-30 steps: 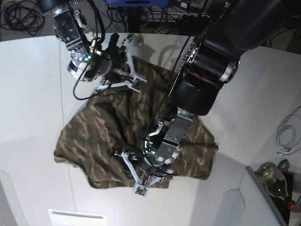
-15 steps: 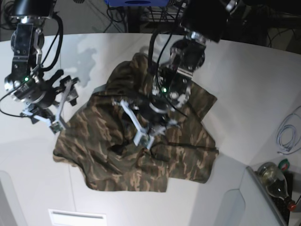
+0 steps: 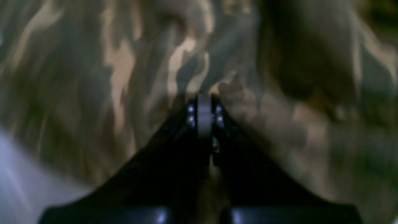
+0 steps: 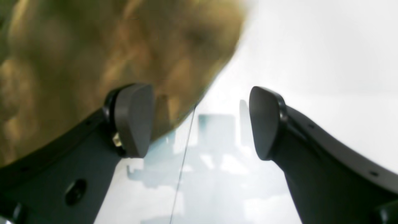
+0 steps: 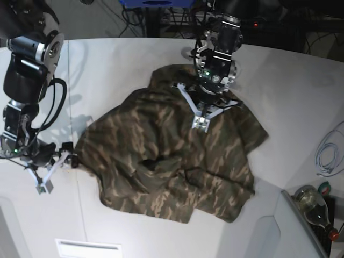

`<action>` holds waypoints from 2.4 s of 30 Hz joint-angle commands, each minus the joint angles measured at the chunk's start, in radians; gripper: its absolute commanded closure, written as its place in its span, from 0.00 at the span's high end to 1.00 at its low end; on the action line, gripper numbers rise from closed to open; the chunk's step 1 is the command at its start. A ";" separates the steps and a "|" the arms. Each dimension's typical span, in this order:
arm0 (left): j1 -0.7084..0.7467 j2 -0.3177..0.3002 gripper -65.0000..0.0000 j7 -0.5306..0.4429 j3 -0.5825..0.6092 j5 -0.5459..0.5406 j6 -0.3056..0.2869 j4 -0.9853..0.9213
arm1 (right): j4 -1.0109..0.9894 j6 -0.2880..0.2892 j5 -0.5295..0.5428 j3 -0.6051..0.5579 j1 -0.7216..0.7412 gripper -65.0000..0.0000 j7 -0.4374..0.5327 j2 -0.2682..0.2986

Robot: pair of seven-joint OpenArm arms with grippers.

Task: Layout the t-shirt on the table in an organized manner, then fold the t-shirt properly
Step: 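Pull the shirt apart with both grippers, spreading it on the table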

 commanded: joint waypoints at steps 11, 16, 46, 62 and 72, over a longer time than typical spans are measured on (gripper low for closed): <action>0.050 -0.031 0.00 0.047 -0.027 0.017 0.006 0.263 | 0.354 0.011 0.024 -0.235 -0.117 0.69 -0.121 -0.041; 0.045 -0.029 0.00 0.047 -0.016 0.017 0.006 0.234 | 0.393 0.013 0.019 -0.269 -0.150 0.69 -0.161 -0.073; 0.034 -0.118 0.00 0.039 -0.031 0.017 0.007 -0.018 | 0.217 0.007 0.024 -0.315 -0.072 0.36 -0.158 -0.033; 0.036 -0.131 0.00 0.039 -0.037 0.023 0.007 -0.013 | 0.123 -0.010 0.018 -0.315 -0.011 0.01 -0.097 0.016; 0.036 -0.135 0.00 0.044 -0.132 0.026 0.006 0.057 | 0.114 -0.047 0.018 -0.316 0.014 0.08 -0.094 0.058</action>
